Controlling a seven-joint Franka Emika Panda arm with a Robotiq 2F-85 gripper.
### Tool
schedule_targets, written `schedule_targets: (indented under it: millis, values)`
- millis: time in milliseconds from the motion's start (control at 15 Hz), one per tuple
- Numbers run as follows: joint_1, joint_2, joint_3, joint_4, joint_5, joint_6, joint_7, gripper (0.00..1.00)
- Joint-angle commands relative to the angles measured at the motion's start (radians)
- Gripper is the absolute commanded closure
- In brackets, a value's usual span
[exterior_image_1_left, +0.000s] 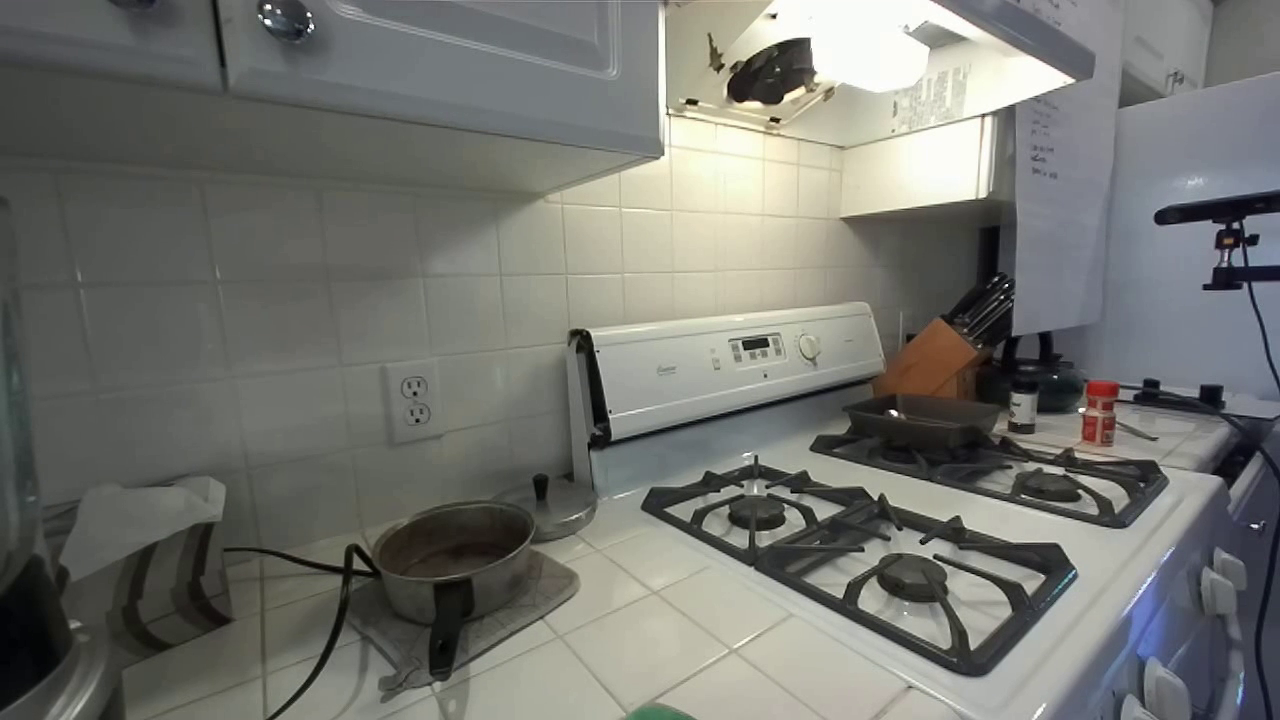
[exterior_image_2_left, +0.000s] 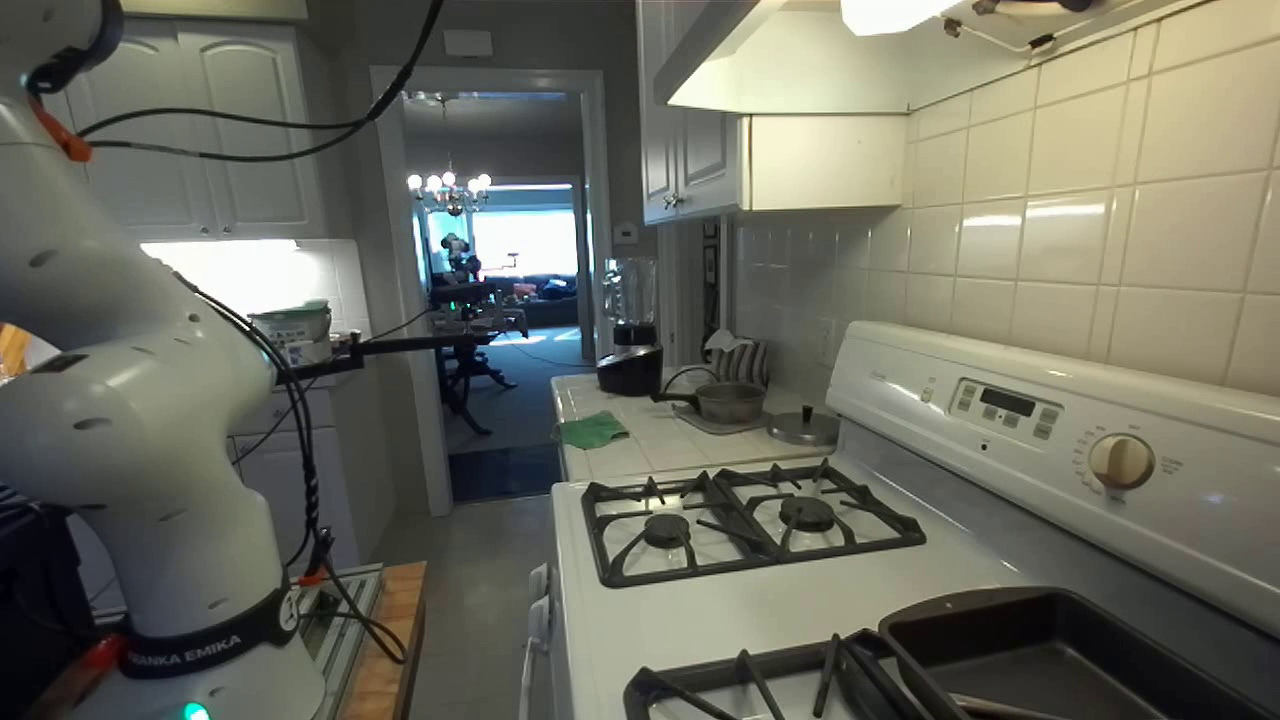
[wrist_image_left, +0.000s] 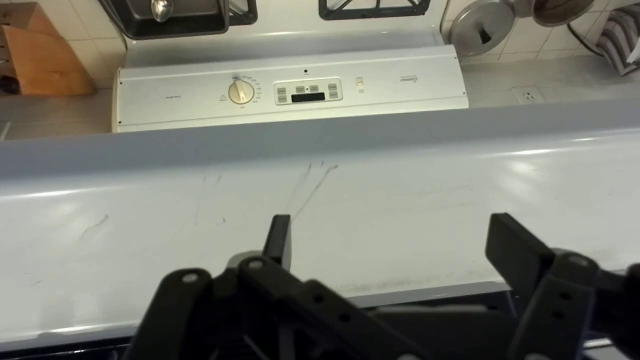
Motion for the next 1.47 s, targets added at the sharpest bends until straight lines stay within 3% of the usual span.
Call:
schedule_targets:
  millis: [0, 467, 1400]
  values:
    - [-0.002, -0.035, -0.015, -0.058, 0.018, 0.05, -0.044, 0.0]
    - [-0.004, -0.046, -0.013, -0.102, 0.018, 0.087, -0.032, 0.0]
    - [-0.004, -0.099, -0.031, -0.185, 0.032, 0.042, -0.036, 0.0]
